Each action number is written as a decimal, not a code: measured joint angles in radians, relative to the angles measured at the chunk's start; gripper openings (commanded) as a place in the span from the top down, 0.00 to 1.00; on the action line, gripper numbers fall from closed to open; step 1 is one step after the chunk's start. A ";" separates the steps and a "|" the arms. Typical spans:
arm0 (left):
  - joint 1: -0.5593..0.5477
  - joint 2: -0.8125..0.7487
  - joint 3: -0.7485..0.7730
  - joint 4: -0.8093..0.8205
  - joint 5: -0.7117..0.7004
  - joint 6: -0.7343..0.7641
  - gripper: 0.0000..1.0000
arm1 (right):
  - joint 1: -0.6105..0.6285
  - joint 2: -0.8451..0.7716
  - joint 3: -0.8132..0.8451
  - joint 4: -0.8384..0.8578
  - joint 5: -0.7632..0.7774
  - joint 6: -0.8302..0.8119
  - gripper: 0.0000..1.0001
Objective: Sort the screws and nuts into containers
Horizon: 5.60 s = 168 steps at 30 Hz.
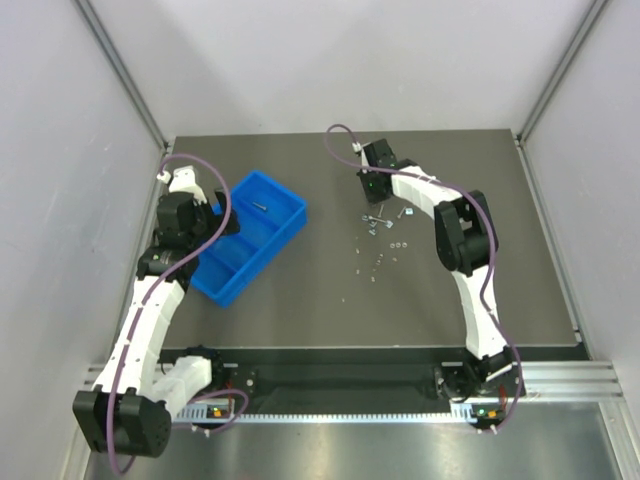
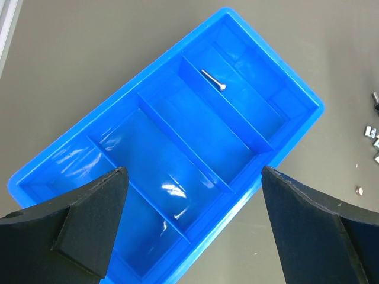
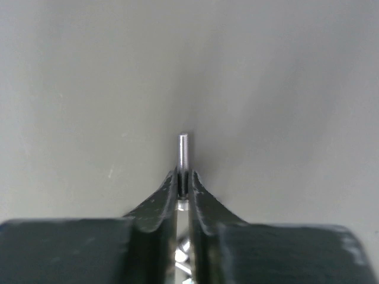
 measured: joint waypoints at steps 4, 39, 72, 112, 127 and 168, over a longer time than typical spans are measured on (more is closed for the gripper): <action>0.000 0.000 0.000 0.000 0.001 0.000 0.01 | 0.002 0.000 0.002 -0.002 0.003 0.006 1.00; 0.000 -0.031 0.000 -0.007 -0.003 -0.006 0.01 | 0.377 0.079 0.409 0.063 -0.126 0.055 0.26; 0.000 -0.030 0.000 -0.008 -0.004 -0.011 0.01 | 0.003 -0.102 -0.167 0.059 0.135 0.317 0.53; 0.000 -0.031 0.000 -0.008 -0.003 -0.018 0.01 | 0.364 0.055 0.472 0.141 -0.108 0.261 1.00; 0.000 -0.031 0.000 -0.007 -0.004 -0.018 0.01 | 0.333 0.066 0.424 0.072 -0.092 0.205 0.18; 0.000 -0.031 0.000 -0.008 -0.026 -0.018 0.01 | -0.076 -0.220 -0.336 0.069 0.168 0.498 0.50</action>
